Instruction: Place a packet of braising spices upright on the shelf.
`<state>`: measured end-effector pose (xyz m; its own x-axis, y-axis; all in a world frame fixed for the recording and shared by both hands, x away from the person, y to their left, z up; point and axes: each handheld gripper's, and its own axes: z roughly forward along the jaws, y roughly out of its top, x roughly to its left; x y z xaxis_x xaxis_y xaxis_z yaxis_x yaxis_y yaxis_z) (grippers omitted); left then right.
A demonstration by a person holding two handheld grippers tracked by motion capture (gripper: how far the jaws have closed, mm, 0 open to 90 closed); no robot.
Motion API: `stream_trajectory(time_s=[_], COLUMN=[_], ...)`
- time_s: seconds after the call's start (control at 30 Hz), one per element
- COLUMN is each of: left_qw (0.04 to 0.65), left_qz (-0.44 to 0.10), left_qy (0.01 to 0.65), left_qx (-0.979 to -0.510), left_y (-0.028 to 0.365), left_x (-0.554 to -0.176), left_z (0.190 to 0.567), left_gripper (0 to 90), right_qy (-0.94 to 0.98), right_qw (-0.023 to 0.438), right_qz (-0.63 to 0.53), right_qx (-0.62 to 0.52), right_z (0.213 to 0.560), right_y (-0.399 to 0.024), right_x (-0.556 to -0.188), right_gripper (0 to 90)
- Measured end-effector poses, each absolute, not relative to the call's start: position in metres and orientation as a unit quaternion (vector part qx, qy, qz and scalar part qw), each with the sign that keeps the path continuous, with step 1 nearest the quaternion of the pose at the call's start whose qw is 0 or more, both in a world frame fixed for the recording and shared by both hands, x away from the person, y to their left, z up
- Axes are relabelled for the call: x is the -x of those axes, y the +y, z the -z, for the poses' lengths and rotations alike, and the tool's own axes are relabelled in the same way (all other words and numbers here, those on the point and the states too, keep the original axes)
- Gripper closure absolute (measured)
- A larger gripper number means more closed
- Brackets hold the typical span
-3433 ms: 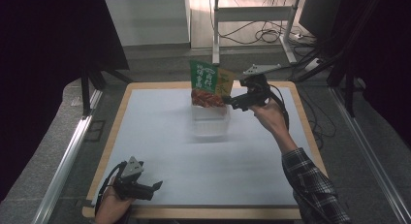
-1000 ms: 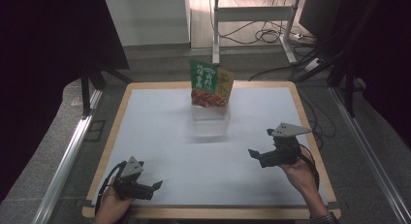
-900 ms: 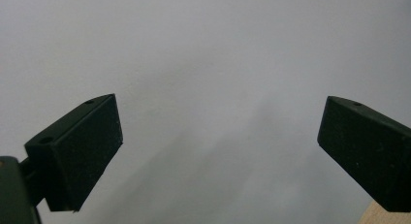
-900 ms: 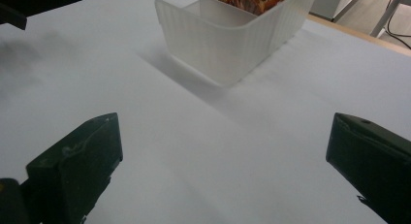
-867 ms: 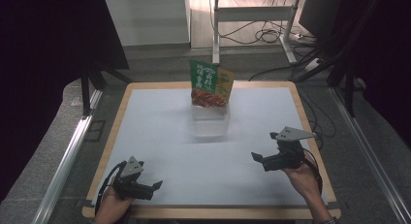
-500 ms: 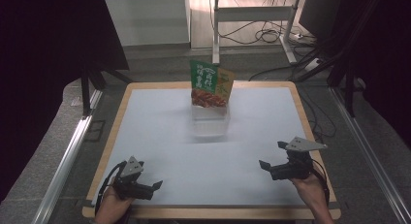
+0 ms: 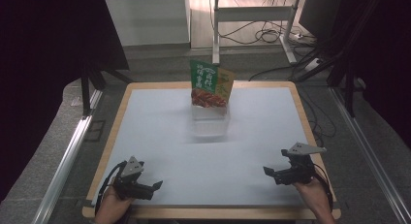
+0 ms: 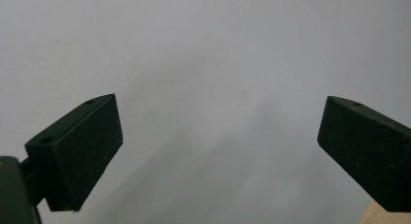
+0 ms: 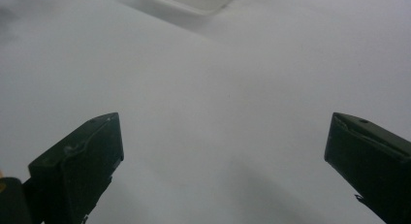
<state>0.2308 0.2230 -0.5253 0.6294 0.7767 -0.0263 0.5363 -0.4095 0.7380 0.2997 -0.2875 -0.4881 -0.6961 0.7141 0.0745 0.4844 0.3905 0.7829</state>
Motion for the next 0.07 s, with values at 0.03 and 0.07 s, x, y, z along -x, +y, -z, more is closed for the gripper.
stream_trajectory(time_s=[0.03,0.07], left_qw=[0.369,0.369], left_qz=[-0.162,-0.162], left_qy=[0.399,0.400], left_qx=[-0.823,-0.823], left_y=[0.2230,0.2231], left_x=[-0.2309,-0.2310], left_z=[0.5254,0.5253], left_gripper=[2.3,2.3], right_qy=[0.823,0.823], right_qw=[0.136,0.135], right_qz=[-0.415,-0.414], right_qx=[-0.364,-0.364], right_z=[0.4880,0.4880], right_y=[-0.2872,-0.2867], right_x=[-0.2998,-0.2999], right_gripper=[0.6,0.6])
